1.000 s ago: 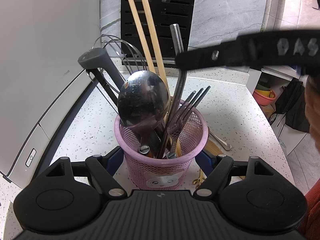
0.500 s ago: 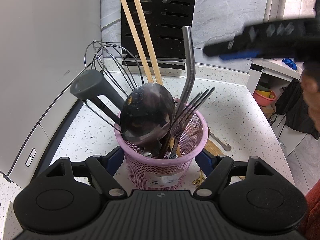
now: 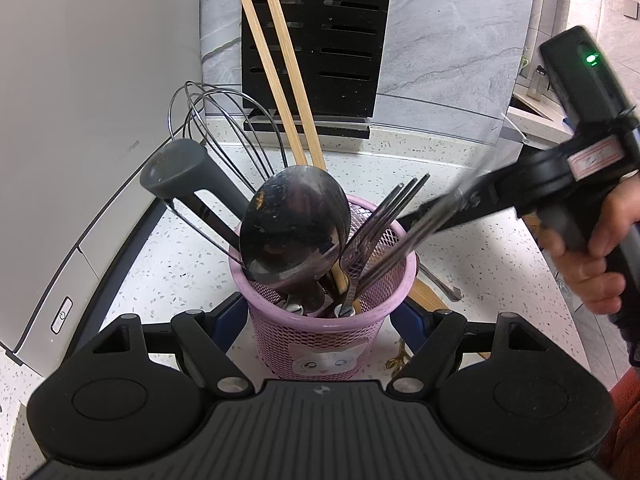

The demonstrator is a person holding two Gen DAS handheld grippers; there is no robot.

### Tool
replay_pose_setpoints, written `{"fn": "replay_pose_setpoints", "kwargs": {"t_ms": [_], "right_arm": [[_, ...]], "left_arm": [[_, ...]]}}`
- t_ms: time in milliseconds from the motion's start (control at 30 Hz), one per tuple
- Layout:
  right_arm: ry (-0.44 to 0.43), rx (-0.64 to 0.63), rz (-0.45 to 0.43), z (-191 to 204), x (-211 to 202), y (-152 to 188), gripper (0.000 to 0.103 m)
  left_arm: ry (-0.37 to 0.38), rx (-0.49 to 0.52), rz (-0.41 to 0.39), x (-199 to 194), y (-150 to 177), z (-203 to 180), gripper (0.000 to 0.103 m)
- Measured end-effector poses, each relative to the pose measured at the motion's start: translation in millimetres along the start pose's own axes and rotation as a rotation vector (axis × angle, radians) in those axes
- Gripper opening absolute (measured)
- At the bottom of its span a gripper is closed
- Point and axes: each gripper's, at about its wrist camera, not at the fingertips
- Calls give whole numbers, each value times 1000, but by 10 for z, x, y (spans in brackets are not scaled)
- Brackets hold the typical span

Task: Organize utensils
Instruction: 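Move the right gripper to the wooden spatula and grasp its handle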

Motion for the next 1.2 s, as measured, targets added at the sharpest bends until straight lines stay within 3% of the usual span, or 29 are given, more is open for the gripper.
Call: {"fn": "replay_pose_setpoints", "kwargs": {"t_ms": [400,567,767,900,1000,1067,1200], "right_arm": [[14,-94,73,25,277,10,19],[13,-123,93,55,317,22,28],[42,-184,99,128,330,51,28],[83,-224,94,179,331,82,18],[68,-183,90,116,316,56,13],[61,-160,76,90,280,37,4],[34,-139,68,89,230,9,0]], "left_arm": [[0,-1,0,1,1,-1,90],[-1,-1,0,1,2,-2,90],[-1,-1,0,2,0,-3,90],[0,-1,0,2,0,-3,90],[0,-1,0,2,0,-3,90],[-1,-1,0,3,2,-3,90],[0,-1,0,3,2,-2,90]]}}
Point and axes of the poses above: each gripper's, at about its wrist camera, not at the fingertips, and x roughly the way its jaws point, z to its left, y to its underside, and after that the axes turned 4 degrees about -y, right-handed
